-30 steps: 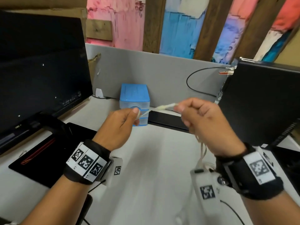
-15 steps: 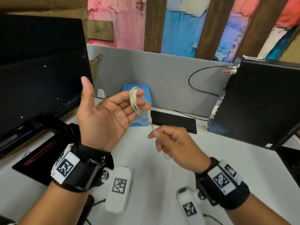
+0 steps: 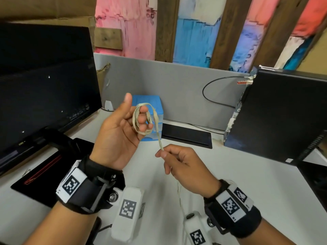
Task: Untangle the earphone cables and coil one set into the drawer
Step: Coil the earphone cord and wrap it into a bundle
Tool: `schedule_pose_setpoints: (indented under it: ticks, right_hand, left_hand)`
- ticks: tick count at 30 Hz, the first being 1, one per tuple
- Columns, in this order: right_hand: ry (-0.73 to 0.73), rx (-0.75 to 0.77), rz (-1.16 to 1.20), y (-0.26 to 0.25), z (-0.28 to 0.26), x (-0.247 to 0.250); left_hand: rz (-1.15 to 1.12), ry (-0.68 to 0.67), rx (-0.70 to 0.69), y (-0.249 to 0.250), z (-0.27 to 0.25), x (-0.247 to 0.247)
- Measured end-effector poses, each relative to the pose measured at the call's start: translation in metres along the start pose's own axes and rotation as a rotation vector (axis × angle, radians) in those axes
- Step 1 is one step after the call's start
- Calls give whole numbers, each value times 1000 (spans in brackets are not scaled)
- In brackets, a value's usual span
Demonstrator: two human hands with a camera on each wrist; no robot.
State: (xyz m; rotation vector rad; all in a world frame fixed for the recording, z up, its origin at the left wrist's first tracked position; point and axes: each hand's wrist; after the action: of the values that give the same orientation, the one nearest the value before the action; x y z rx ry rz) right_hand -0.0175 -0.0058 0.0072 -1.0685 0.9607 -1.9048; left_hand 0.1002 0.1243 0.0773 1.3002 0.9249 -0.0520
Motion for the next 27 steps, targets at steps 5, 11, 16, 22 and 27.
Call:
schedule_pose_setpoints:
  ticks: [5, 11, 16, 22, 27]
  right_hand:
    - [81, -37, 8, 10, 8, 0]
    - [171, -17, -37, 12, 14, 6]
    - [331, 57, -12, 6, 27, 18]
    - [410, 138, -52, 7, 41, 32]
    - [642, 139, 10, 9, 43, 46]
  left_hand:
    - [42, 57, 106, -6, -2, -11]
    - [111, -65, 175, -7, -6, -10]
    - [238, -181, 302, -8, -11, -9]
    - [377, -278, 428, -11, -16, -16]
    - [465, -307, 473, -18, -12, -14]
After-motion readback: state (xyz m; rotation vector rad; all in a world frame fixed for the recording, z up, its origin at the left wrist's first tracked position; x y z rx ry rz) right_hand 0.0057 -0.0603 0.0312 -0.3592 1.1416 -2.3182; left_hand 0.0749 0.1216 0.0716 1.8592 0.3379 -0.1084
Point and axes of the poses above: each hand's wrist, its own z-axis towards the middle knuckle, its own x-axis out of the back of the hand, y = z × x, and after that the axes turned 14 degrees about x, right-handed
